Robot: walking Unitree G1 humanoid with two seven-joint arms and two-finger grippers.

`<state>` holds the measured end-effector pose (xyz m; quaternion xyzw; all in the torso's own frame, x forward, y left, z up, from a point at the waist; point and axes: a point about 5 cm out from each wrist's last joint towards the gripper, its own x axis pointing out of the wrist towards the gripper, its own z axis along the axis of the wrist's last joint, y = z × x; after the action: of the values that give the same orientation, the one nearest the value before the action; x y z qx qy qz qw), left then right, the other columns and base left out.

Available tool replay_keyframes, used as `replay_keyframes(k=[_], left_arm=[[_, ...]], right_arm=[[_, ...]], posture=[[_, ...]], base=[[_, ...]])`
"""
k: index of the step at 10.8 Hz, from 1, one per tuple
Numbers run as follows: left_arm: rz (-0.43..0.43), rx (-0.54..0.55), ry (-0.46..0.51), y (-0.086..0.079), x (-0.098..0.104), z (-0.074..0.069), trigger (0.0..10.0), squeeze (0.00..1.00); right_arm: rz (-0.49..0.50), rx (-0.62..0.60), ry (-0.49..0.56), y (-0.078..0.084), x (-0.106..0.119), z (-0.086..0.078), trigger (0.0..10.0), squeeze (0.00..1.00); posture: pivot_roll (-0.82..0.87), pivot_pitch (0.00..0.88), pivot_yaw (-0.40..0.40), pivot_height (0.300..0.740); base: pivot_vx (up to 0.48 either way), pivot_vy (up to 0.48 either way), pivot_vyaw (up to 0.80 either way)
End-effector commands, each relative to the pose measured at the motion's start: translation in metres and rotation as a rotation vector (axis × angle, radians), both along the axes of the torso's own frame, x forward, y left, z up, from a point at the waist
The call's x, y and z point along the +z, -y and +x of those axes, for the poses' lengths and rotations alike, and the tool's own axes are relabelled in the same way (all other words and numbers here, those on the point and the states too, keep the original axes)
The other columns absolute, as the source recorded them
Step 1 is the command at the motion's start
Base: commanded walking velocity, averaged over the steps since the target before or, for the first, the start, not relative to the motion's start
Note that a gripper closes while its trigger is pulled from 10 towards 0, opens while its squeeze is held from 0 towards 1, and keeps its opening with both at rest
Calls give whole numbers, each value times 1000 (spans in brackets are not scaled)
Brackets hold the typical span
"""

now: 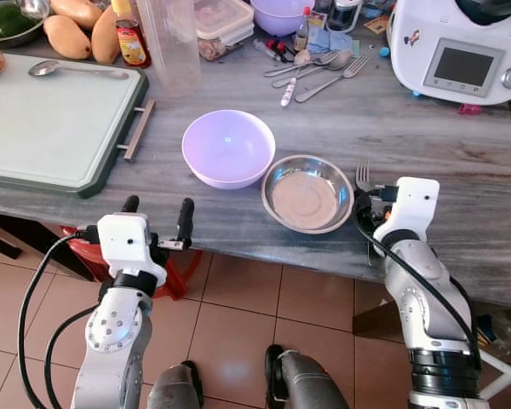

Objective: Setting the table

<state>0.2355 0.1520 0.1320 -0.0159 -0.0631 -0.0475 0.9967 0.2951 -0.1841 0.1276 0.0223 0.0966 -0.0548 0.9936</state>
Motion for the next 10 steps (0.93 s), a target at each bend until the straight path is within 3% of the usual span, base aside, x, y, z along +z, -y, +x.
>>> replay_keyframes(k=[1,6,7,8,10], left_arm=[[1,-9,-19,0,-4,-1,10000,0],[-3,-11,-22,1,-4,-2,10000,0],[-4,-12,-22,2,-4,-2,10000,0],[-4,-13,-22,1,-4,-2,10000,0],[-3,-14,-21,2,-4,-3,10000,0]], right_arm=[[10,4,-93,-1,-19,-7,10000,1000],[-40,21,-27,4,-4,-11,10000,1000],[-50,26,-7,4,-1,-11,10000,549],[-48,27,-1,5,1,-11,10000,0],[-49,22,17,6,5,-12,10000,0]], posture=[[-27,235,-24,740],[-30,236,-24,740],[-30,236,-24,740],[-30,236,-24,740],[-30,238,-25,740]], base=[[0,0,0],[0,0,0],[0,0,0],[0,0,0],[0,0,0]])
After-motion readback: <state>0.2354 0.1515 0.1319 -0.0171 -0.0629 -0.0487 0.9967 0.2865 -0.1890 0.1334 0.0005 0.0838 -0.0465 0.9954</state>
